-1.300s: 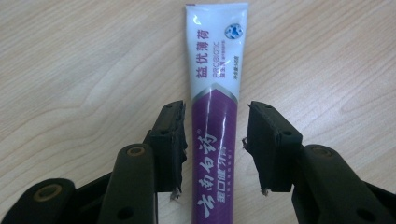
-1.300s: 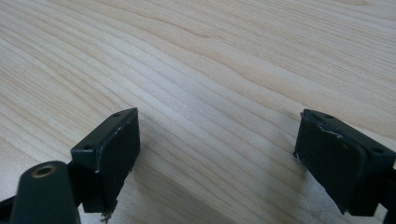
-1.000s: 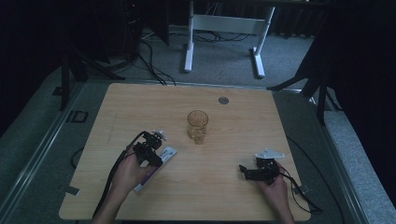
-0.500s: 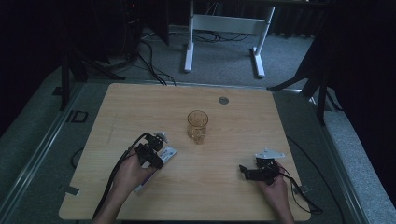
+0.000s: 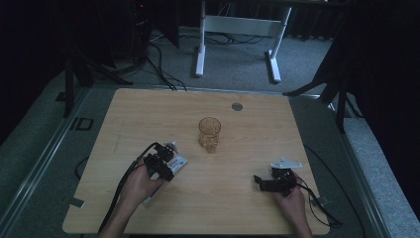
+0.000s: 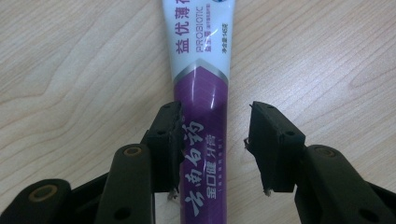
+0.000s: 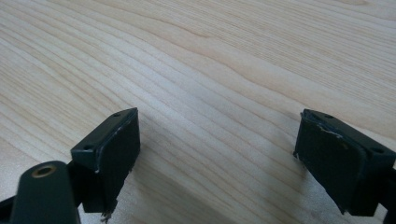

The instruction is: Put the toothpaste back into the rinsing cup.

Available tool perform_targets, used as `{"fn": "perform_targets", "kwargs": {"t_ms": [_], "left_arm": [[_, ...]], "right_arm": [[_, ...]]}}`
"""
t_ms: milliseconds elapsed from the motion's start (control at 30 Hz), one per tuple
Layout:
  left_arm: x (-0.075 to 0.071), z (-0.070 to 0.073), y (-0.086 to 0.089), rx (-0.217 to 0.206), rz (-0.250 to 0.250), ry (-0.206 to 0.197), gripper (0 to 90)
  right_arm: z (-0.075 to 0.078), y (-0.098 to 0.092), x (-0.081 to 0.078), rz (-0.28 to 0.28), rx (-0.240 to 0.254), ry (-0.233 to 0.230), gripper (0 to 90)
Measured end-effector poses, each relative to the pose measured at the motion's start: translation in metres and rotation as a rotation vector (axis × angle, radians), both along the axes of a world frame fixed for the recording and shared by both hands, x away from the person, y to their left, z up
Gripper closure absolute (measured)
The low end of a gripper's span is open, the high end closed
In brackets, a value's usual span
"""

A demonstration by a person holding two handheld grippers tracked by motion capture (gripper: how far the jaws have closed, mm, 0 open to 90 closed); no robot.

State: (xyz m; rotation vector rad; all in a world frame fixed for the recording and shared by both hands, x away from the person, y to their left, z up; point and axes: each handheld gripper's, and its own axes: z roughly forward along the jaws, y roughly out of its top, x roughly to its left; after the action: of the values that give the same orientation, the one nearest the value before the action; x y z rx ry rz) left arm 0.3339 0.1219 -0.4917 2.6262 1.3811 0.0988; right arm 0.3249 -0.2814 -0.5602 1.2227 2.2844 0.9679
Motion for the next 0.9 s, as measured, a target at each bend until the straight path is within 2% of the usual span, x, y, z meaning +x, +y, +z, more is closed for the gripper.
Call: {"fn": "perform_targets", "kwargs": {"t_ms": [400,600,900], "left_arm": [[0.001,-0.004,0.000,0.005,-0.003,0.019,56.1],[0.003,-0.007,0.000,0.027,0.000,0.019,56.0],[0.006,-0.017,0.002,0.045,0.001,0.049,56.2]], "right_arm": [[0.000,0.000,0.000,0.000,0.000,0.000,13.9],[0.000,0.000,0.000,0.000,0.000,0.000,13.9],[0.000,0.000,0.000,0.000,0.000,0.000,13.9]]}}
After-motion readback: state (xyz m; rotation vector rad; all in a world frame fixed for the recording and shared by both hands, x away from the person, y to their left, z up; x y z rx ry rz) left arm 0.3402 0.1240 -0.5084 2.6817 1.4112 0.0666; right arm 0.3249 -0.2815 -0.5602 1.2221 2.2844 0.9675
